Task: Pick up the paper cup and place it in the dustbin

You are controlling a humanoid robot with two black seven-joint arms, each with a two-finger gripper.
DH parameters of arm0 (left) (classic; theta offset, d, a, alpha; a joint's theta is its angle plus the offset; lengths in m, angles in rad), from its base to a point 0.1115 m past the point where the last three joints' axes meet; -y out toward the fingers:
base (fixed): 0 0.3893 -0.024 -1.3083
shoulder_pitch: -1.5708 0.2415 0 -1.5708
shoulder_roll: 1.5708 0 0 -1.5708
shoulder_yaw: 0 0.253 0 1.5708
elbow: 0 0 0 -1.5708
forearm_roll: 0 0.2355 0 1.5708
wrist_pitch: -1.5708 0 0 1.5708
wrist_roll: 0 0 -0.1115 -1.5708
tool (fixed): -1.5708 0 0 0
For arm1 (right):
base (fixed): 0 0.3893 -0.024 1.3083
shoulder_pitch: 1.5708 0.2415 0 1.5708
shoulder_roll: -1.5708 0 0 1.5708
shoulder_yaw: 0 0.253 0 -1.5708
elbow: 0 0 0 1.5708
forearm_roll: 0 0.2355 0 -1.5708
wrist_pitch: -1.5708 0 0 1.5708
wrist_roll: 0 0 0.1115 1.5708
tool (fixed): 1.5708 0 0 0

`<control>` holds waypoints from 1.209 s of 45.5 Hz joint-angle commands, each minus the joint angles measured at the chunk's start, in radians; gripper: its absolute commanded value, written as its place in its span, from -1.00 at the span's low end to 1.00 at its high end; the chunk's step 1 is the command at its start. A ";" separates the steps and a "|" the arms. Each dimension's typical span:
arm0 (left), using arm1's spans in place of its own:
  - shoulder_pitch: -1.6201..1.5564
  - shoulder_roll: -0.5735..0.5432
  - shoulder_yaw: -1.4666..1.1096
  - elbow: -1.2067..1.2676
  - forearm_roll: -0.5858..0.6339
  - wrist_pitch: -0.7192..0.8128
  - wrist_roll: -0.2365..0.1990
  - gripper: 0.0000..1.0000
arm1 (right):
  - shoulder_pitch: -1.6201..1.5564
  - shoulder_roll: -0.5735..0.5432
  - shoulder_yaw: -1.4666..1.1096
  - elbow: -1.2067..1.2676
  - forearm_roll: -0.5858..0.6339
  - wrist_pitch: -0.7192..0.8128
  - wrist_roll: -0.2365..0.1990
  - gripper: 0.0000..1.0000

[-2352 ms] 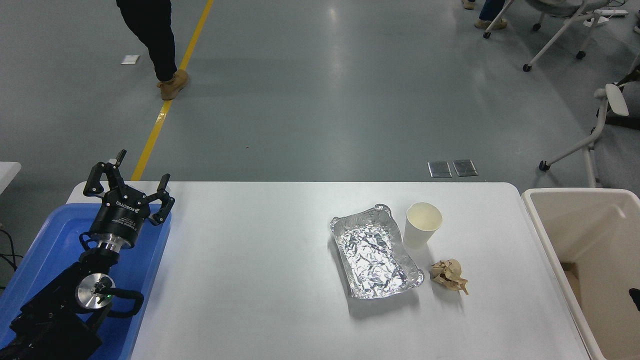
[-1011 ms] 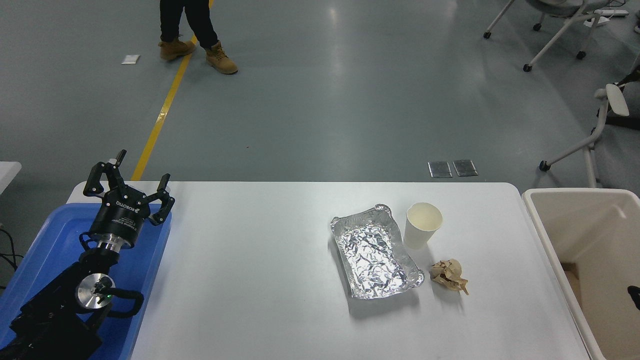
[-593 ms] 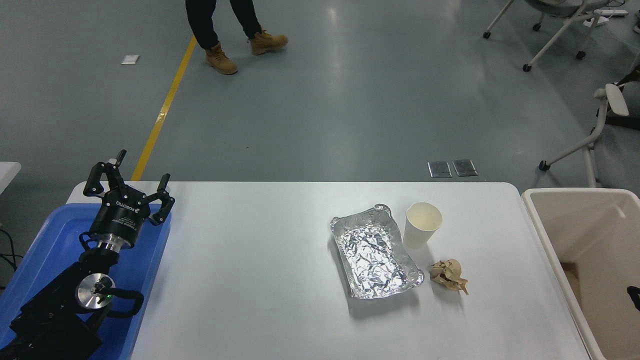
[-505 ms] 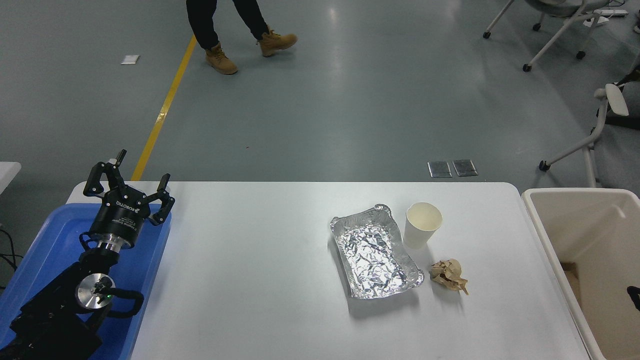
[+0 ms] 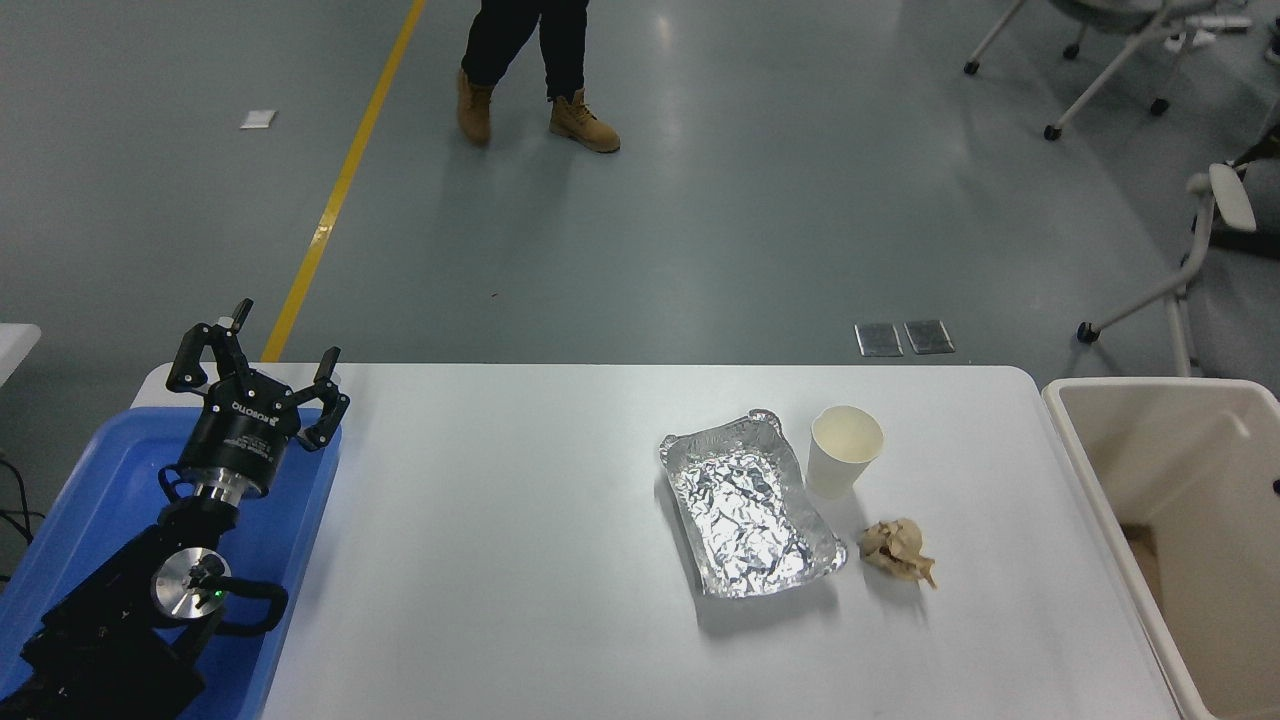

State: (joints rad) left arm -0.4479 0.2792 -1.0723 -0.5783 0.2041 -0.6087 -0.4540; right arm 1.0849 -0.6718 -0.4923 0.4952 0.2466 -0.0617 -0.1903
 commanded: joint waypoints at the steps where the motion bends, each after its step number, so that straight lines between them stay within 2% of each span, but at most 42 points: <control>1: 0.000 0.000 0.000 0.000 0.000 0.001 0.000 0.97 | 0.381 -0.049 -0.324 0.279 -0.130 0.184 0.002 1.00; 19: 0.000 0.000 0.000 0.000 0.000 0.001 0.002 0.97 | 0.779 -0.009 -0.385 0.617 -0.359 0.434 -0.008 1.00; 28: 0.000 0.000 0.000 0.000 0.000 0.001 0.002 0.97 | 1.021 0.090 -0.546 0.842 -0.359 0.514 -0.012 1.00; 35: 0.000 0.000 0.000 0.000 0.000 0.000 0.002 0.97 | 1.159 0.109 -0.598 0.979 -0.357 0.601 -0.012 1.00; 42: 0.000 0.000 0.000 0.000 0.000 0.001 0.002 0.97 | 1.250 0.116 -0.618 1.048 -0.349 0.701 -0.012 1.00; 55: 0.000 0.000 0.000 0.000 0.000 0.001 0.002 0.97 | 1.359 0.149 -0.603 1.074 -0.331 0.793 -0.009 1.00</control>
State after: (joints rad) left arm -0.4479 0.2792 -1.0722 -0.5783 0.2042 -0.6083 -0.4524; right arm 2.3377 -0.5465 -1.0881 1.5160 -0.0965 0.6435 -0.2008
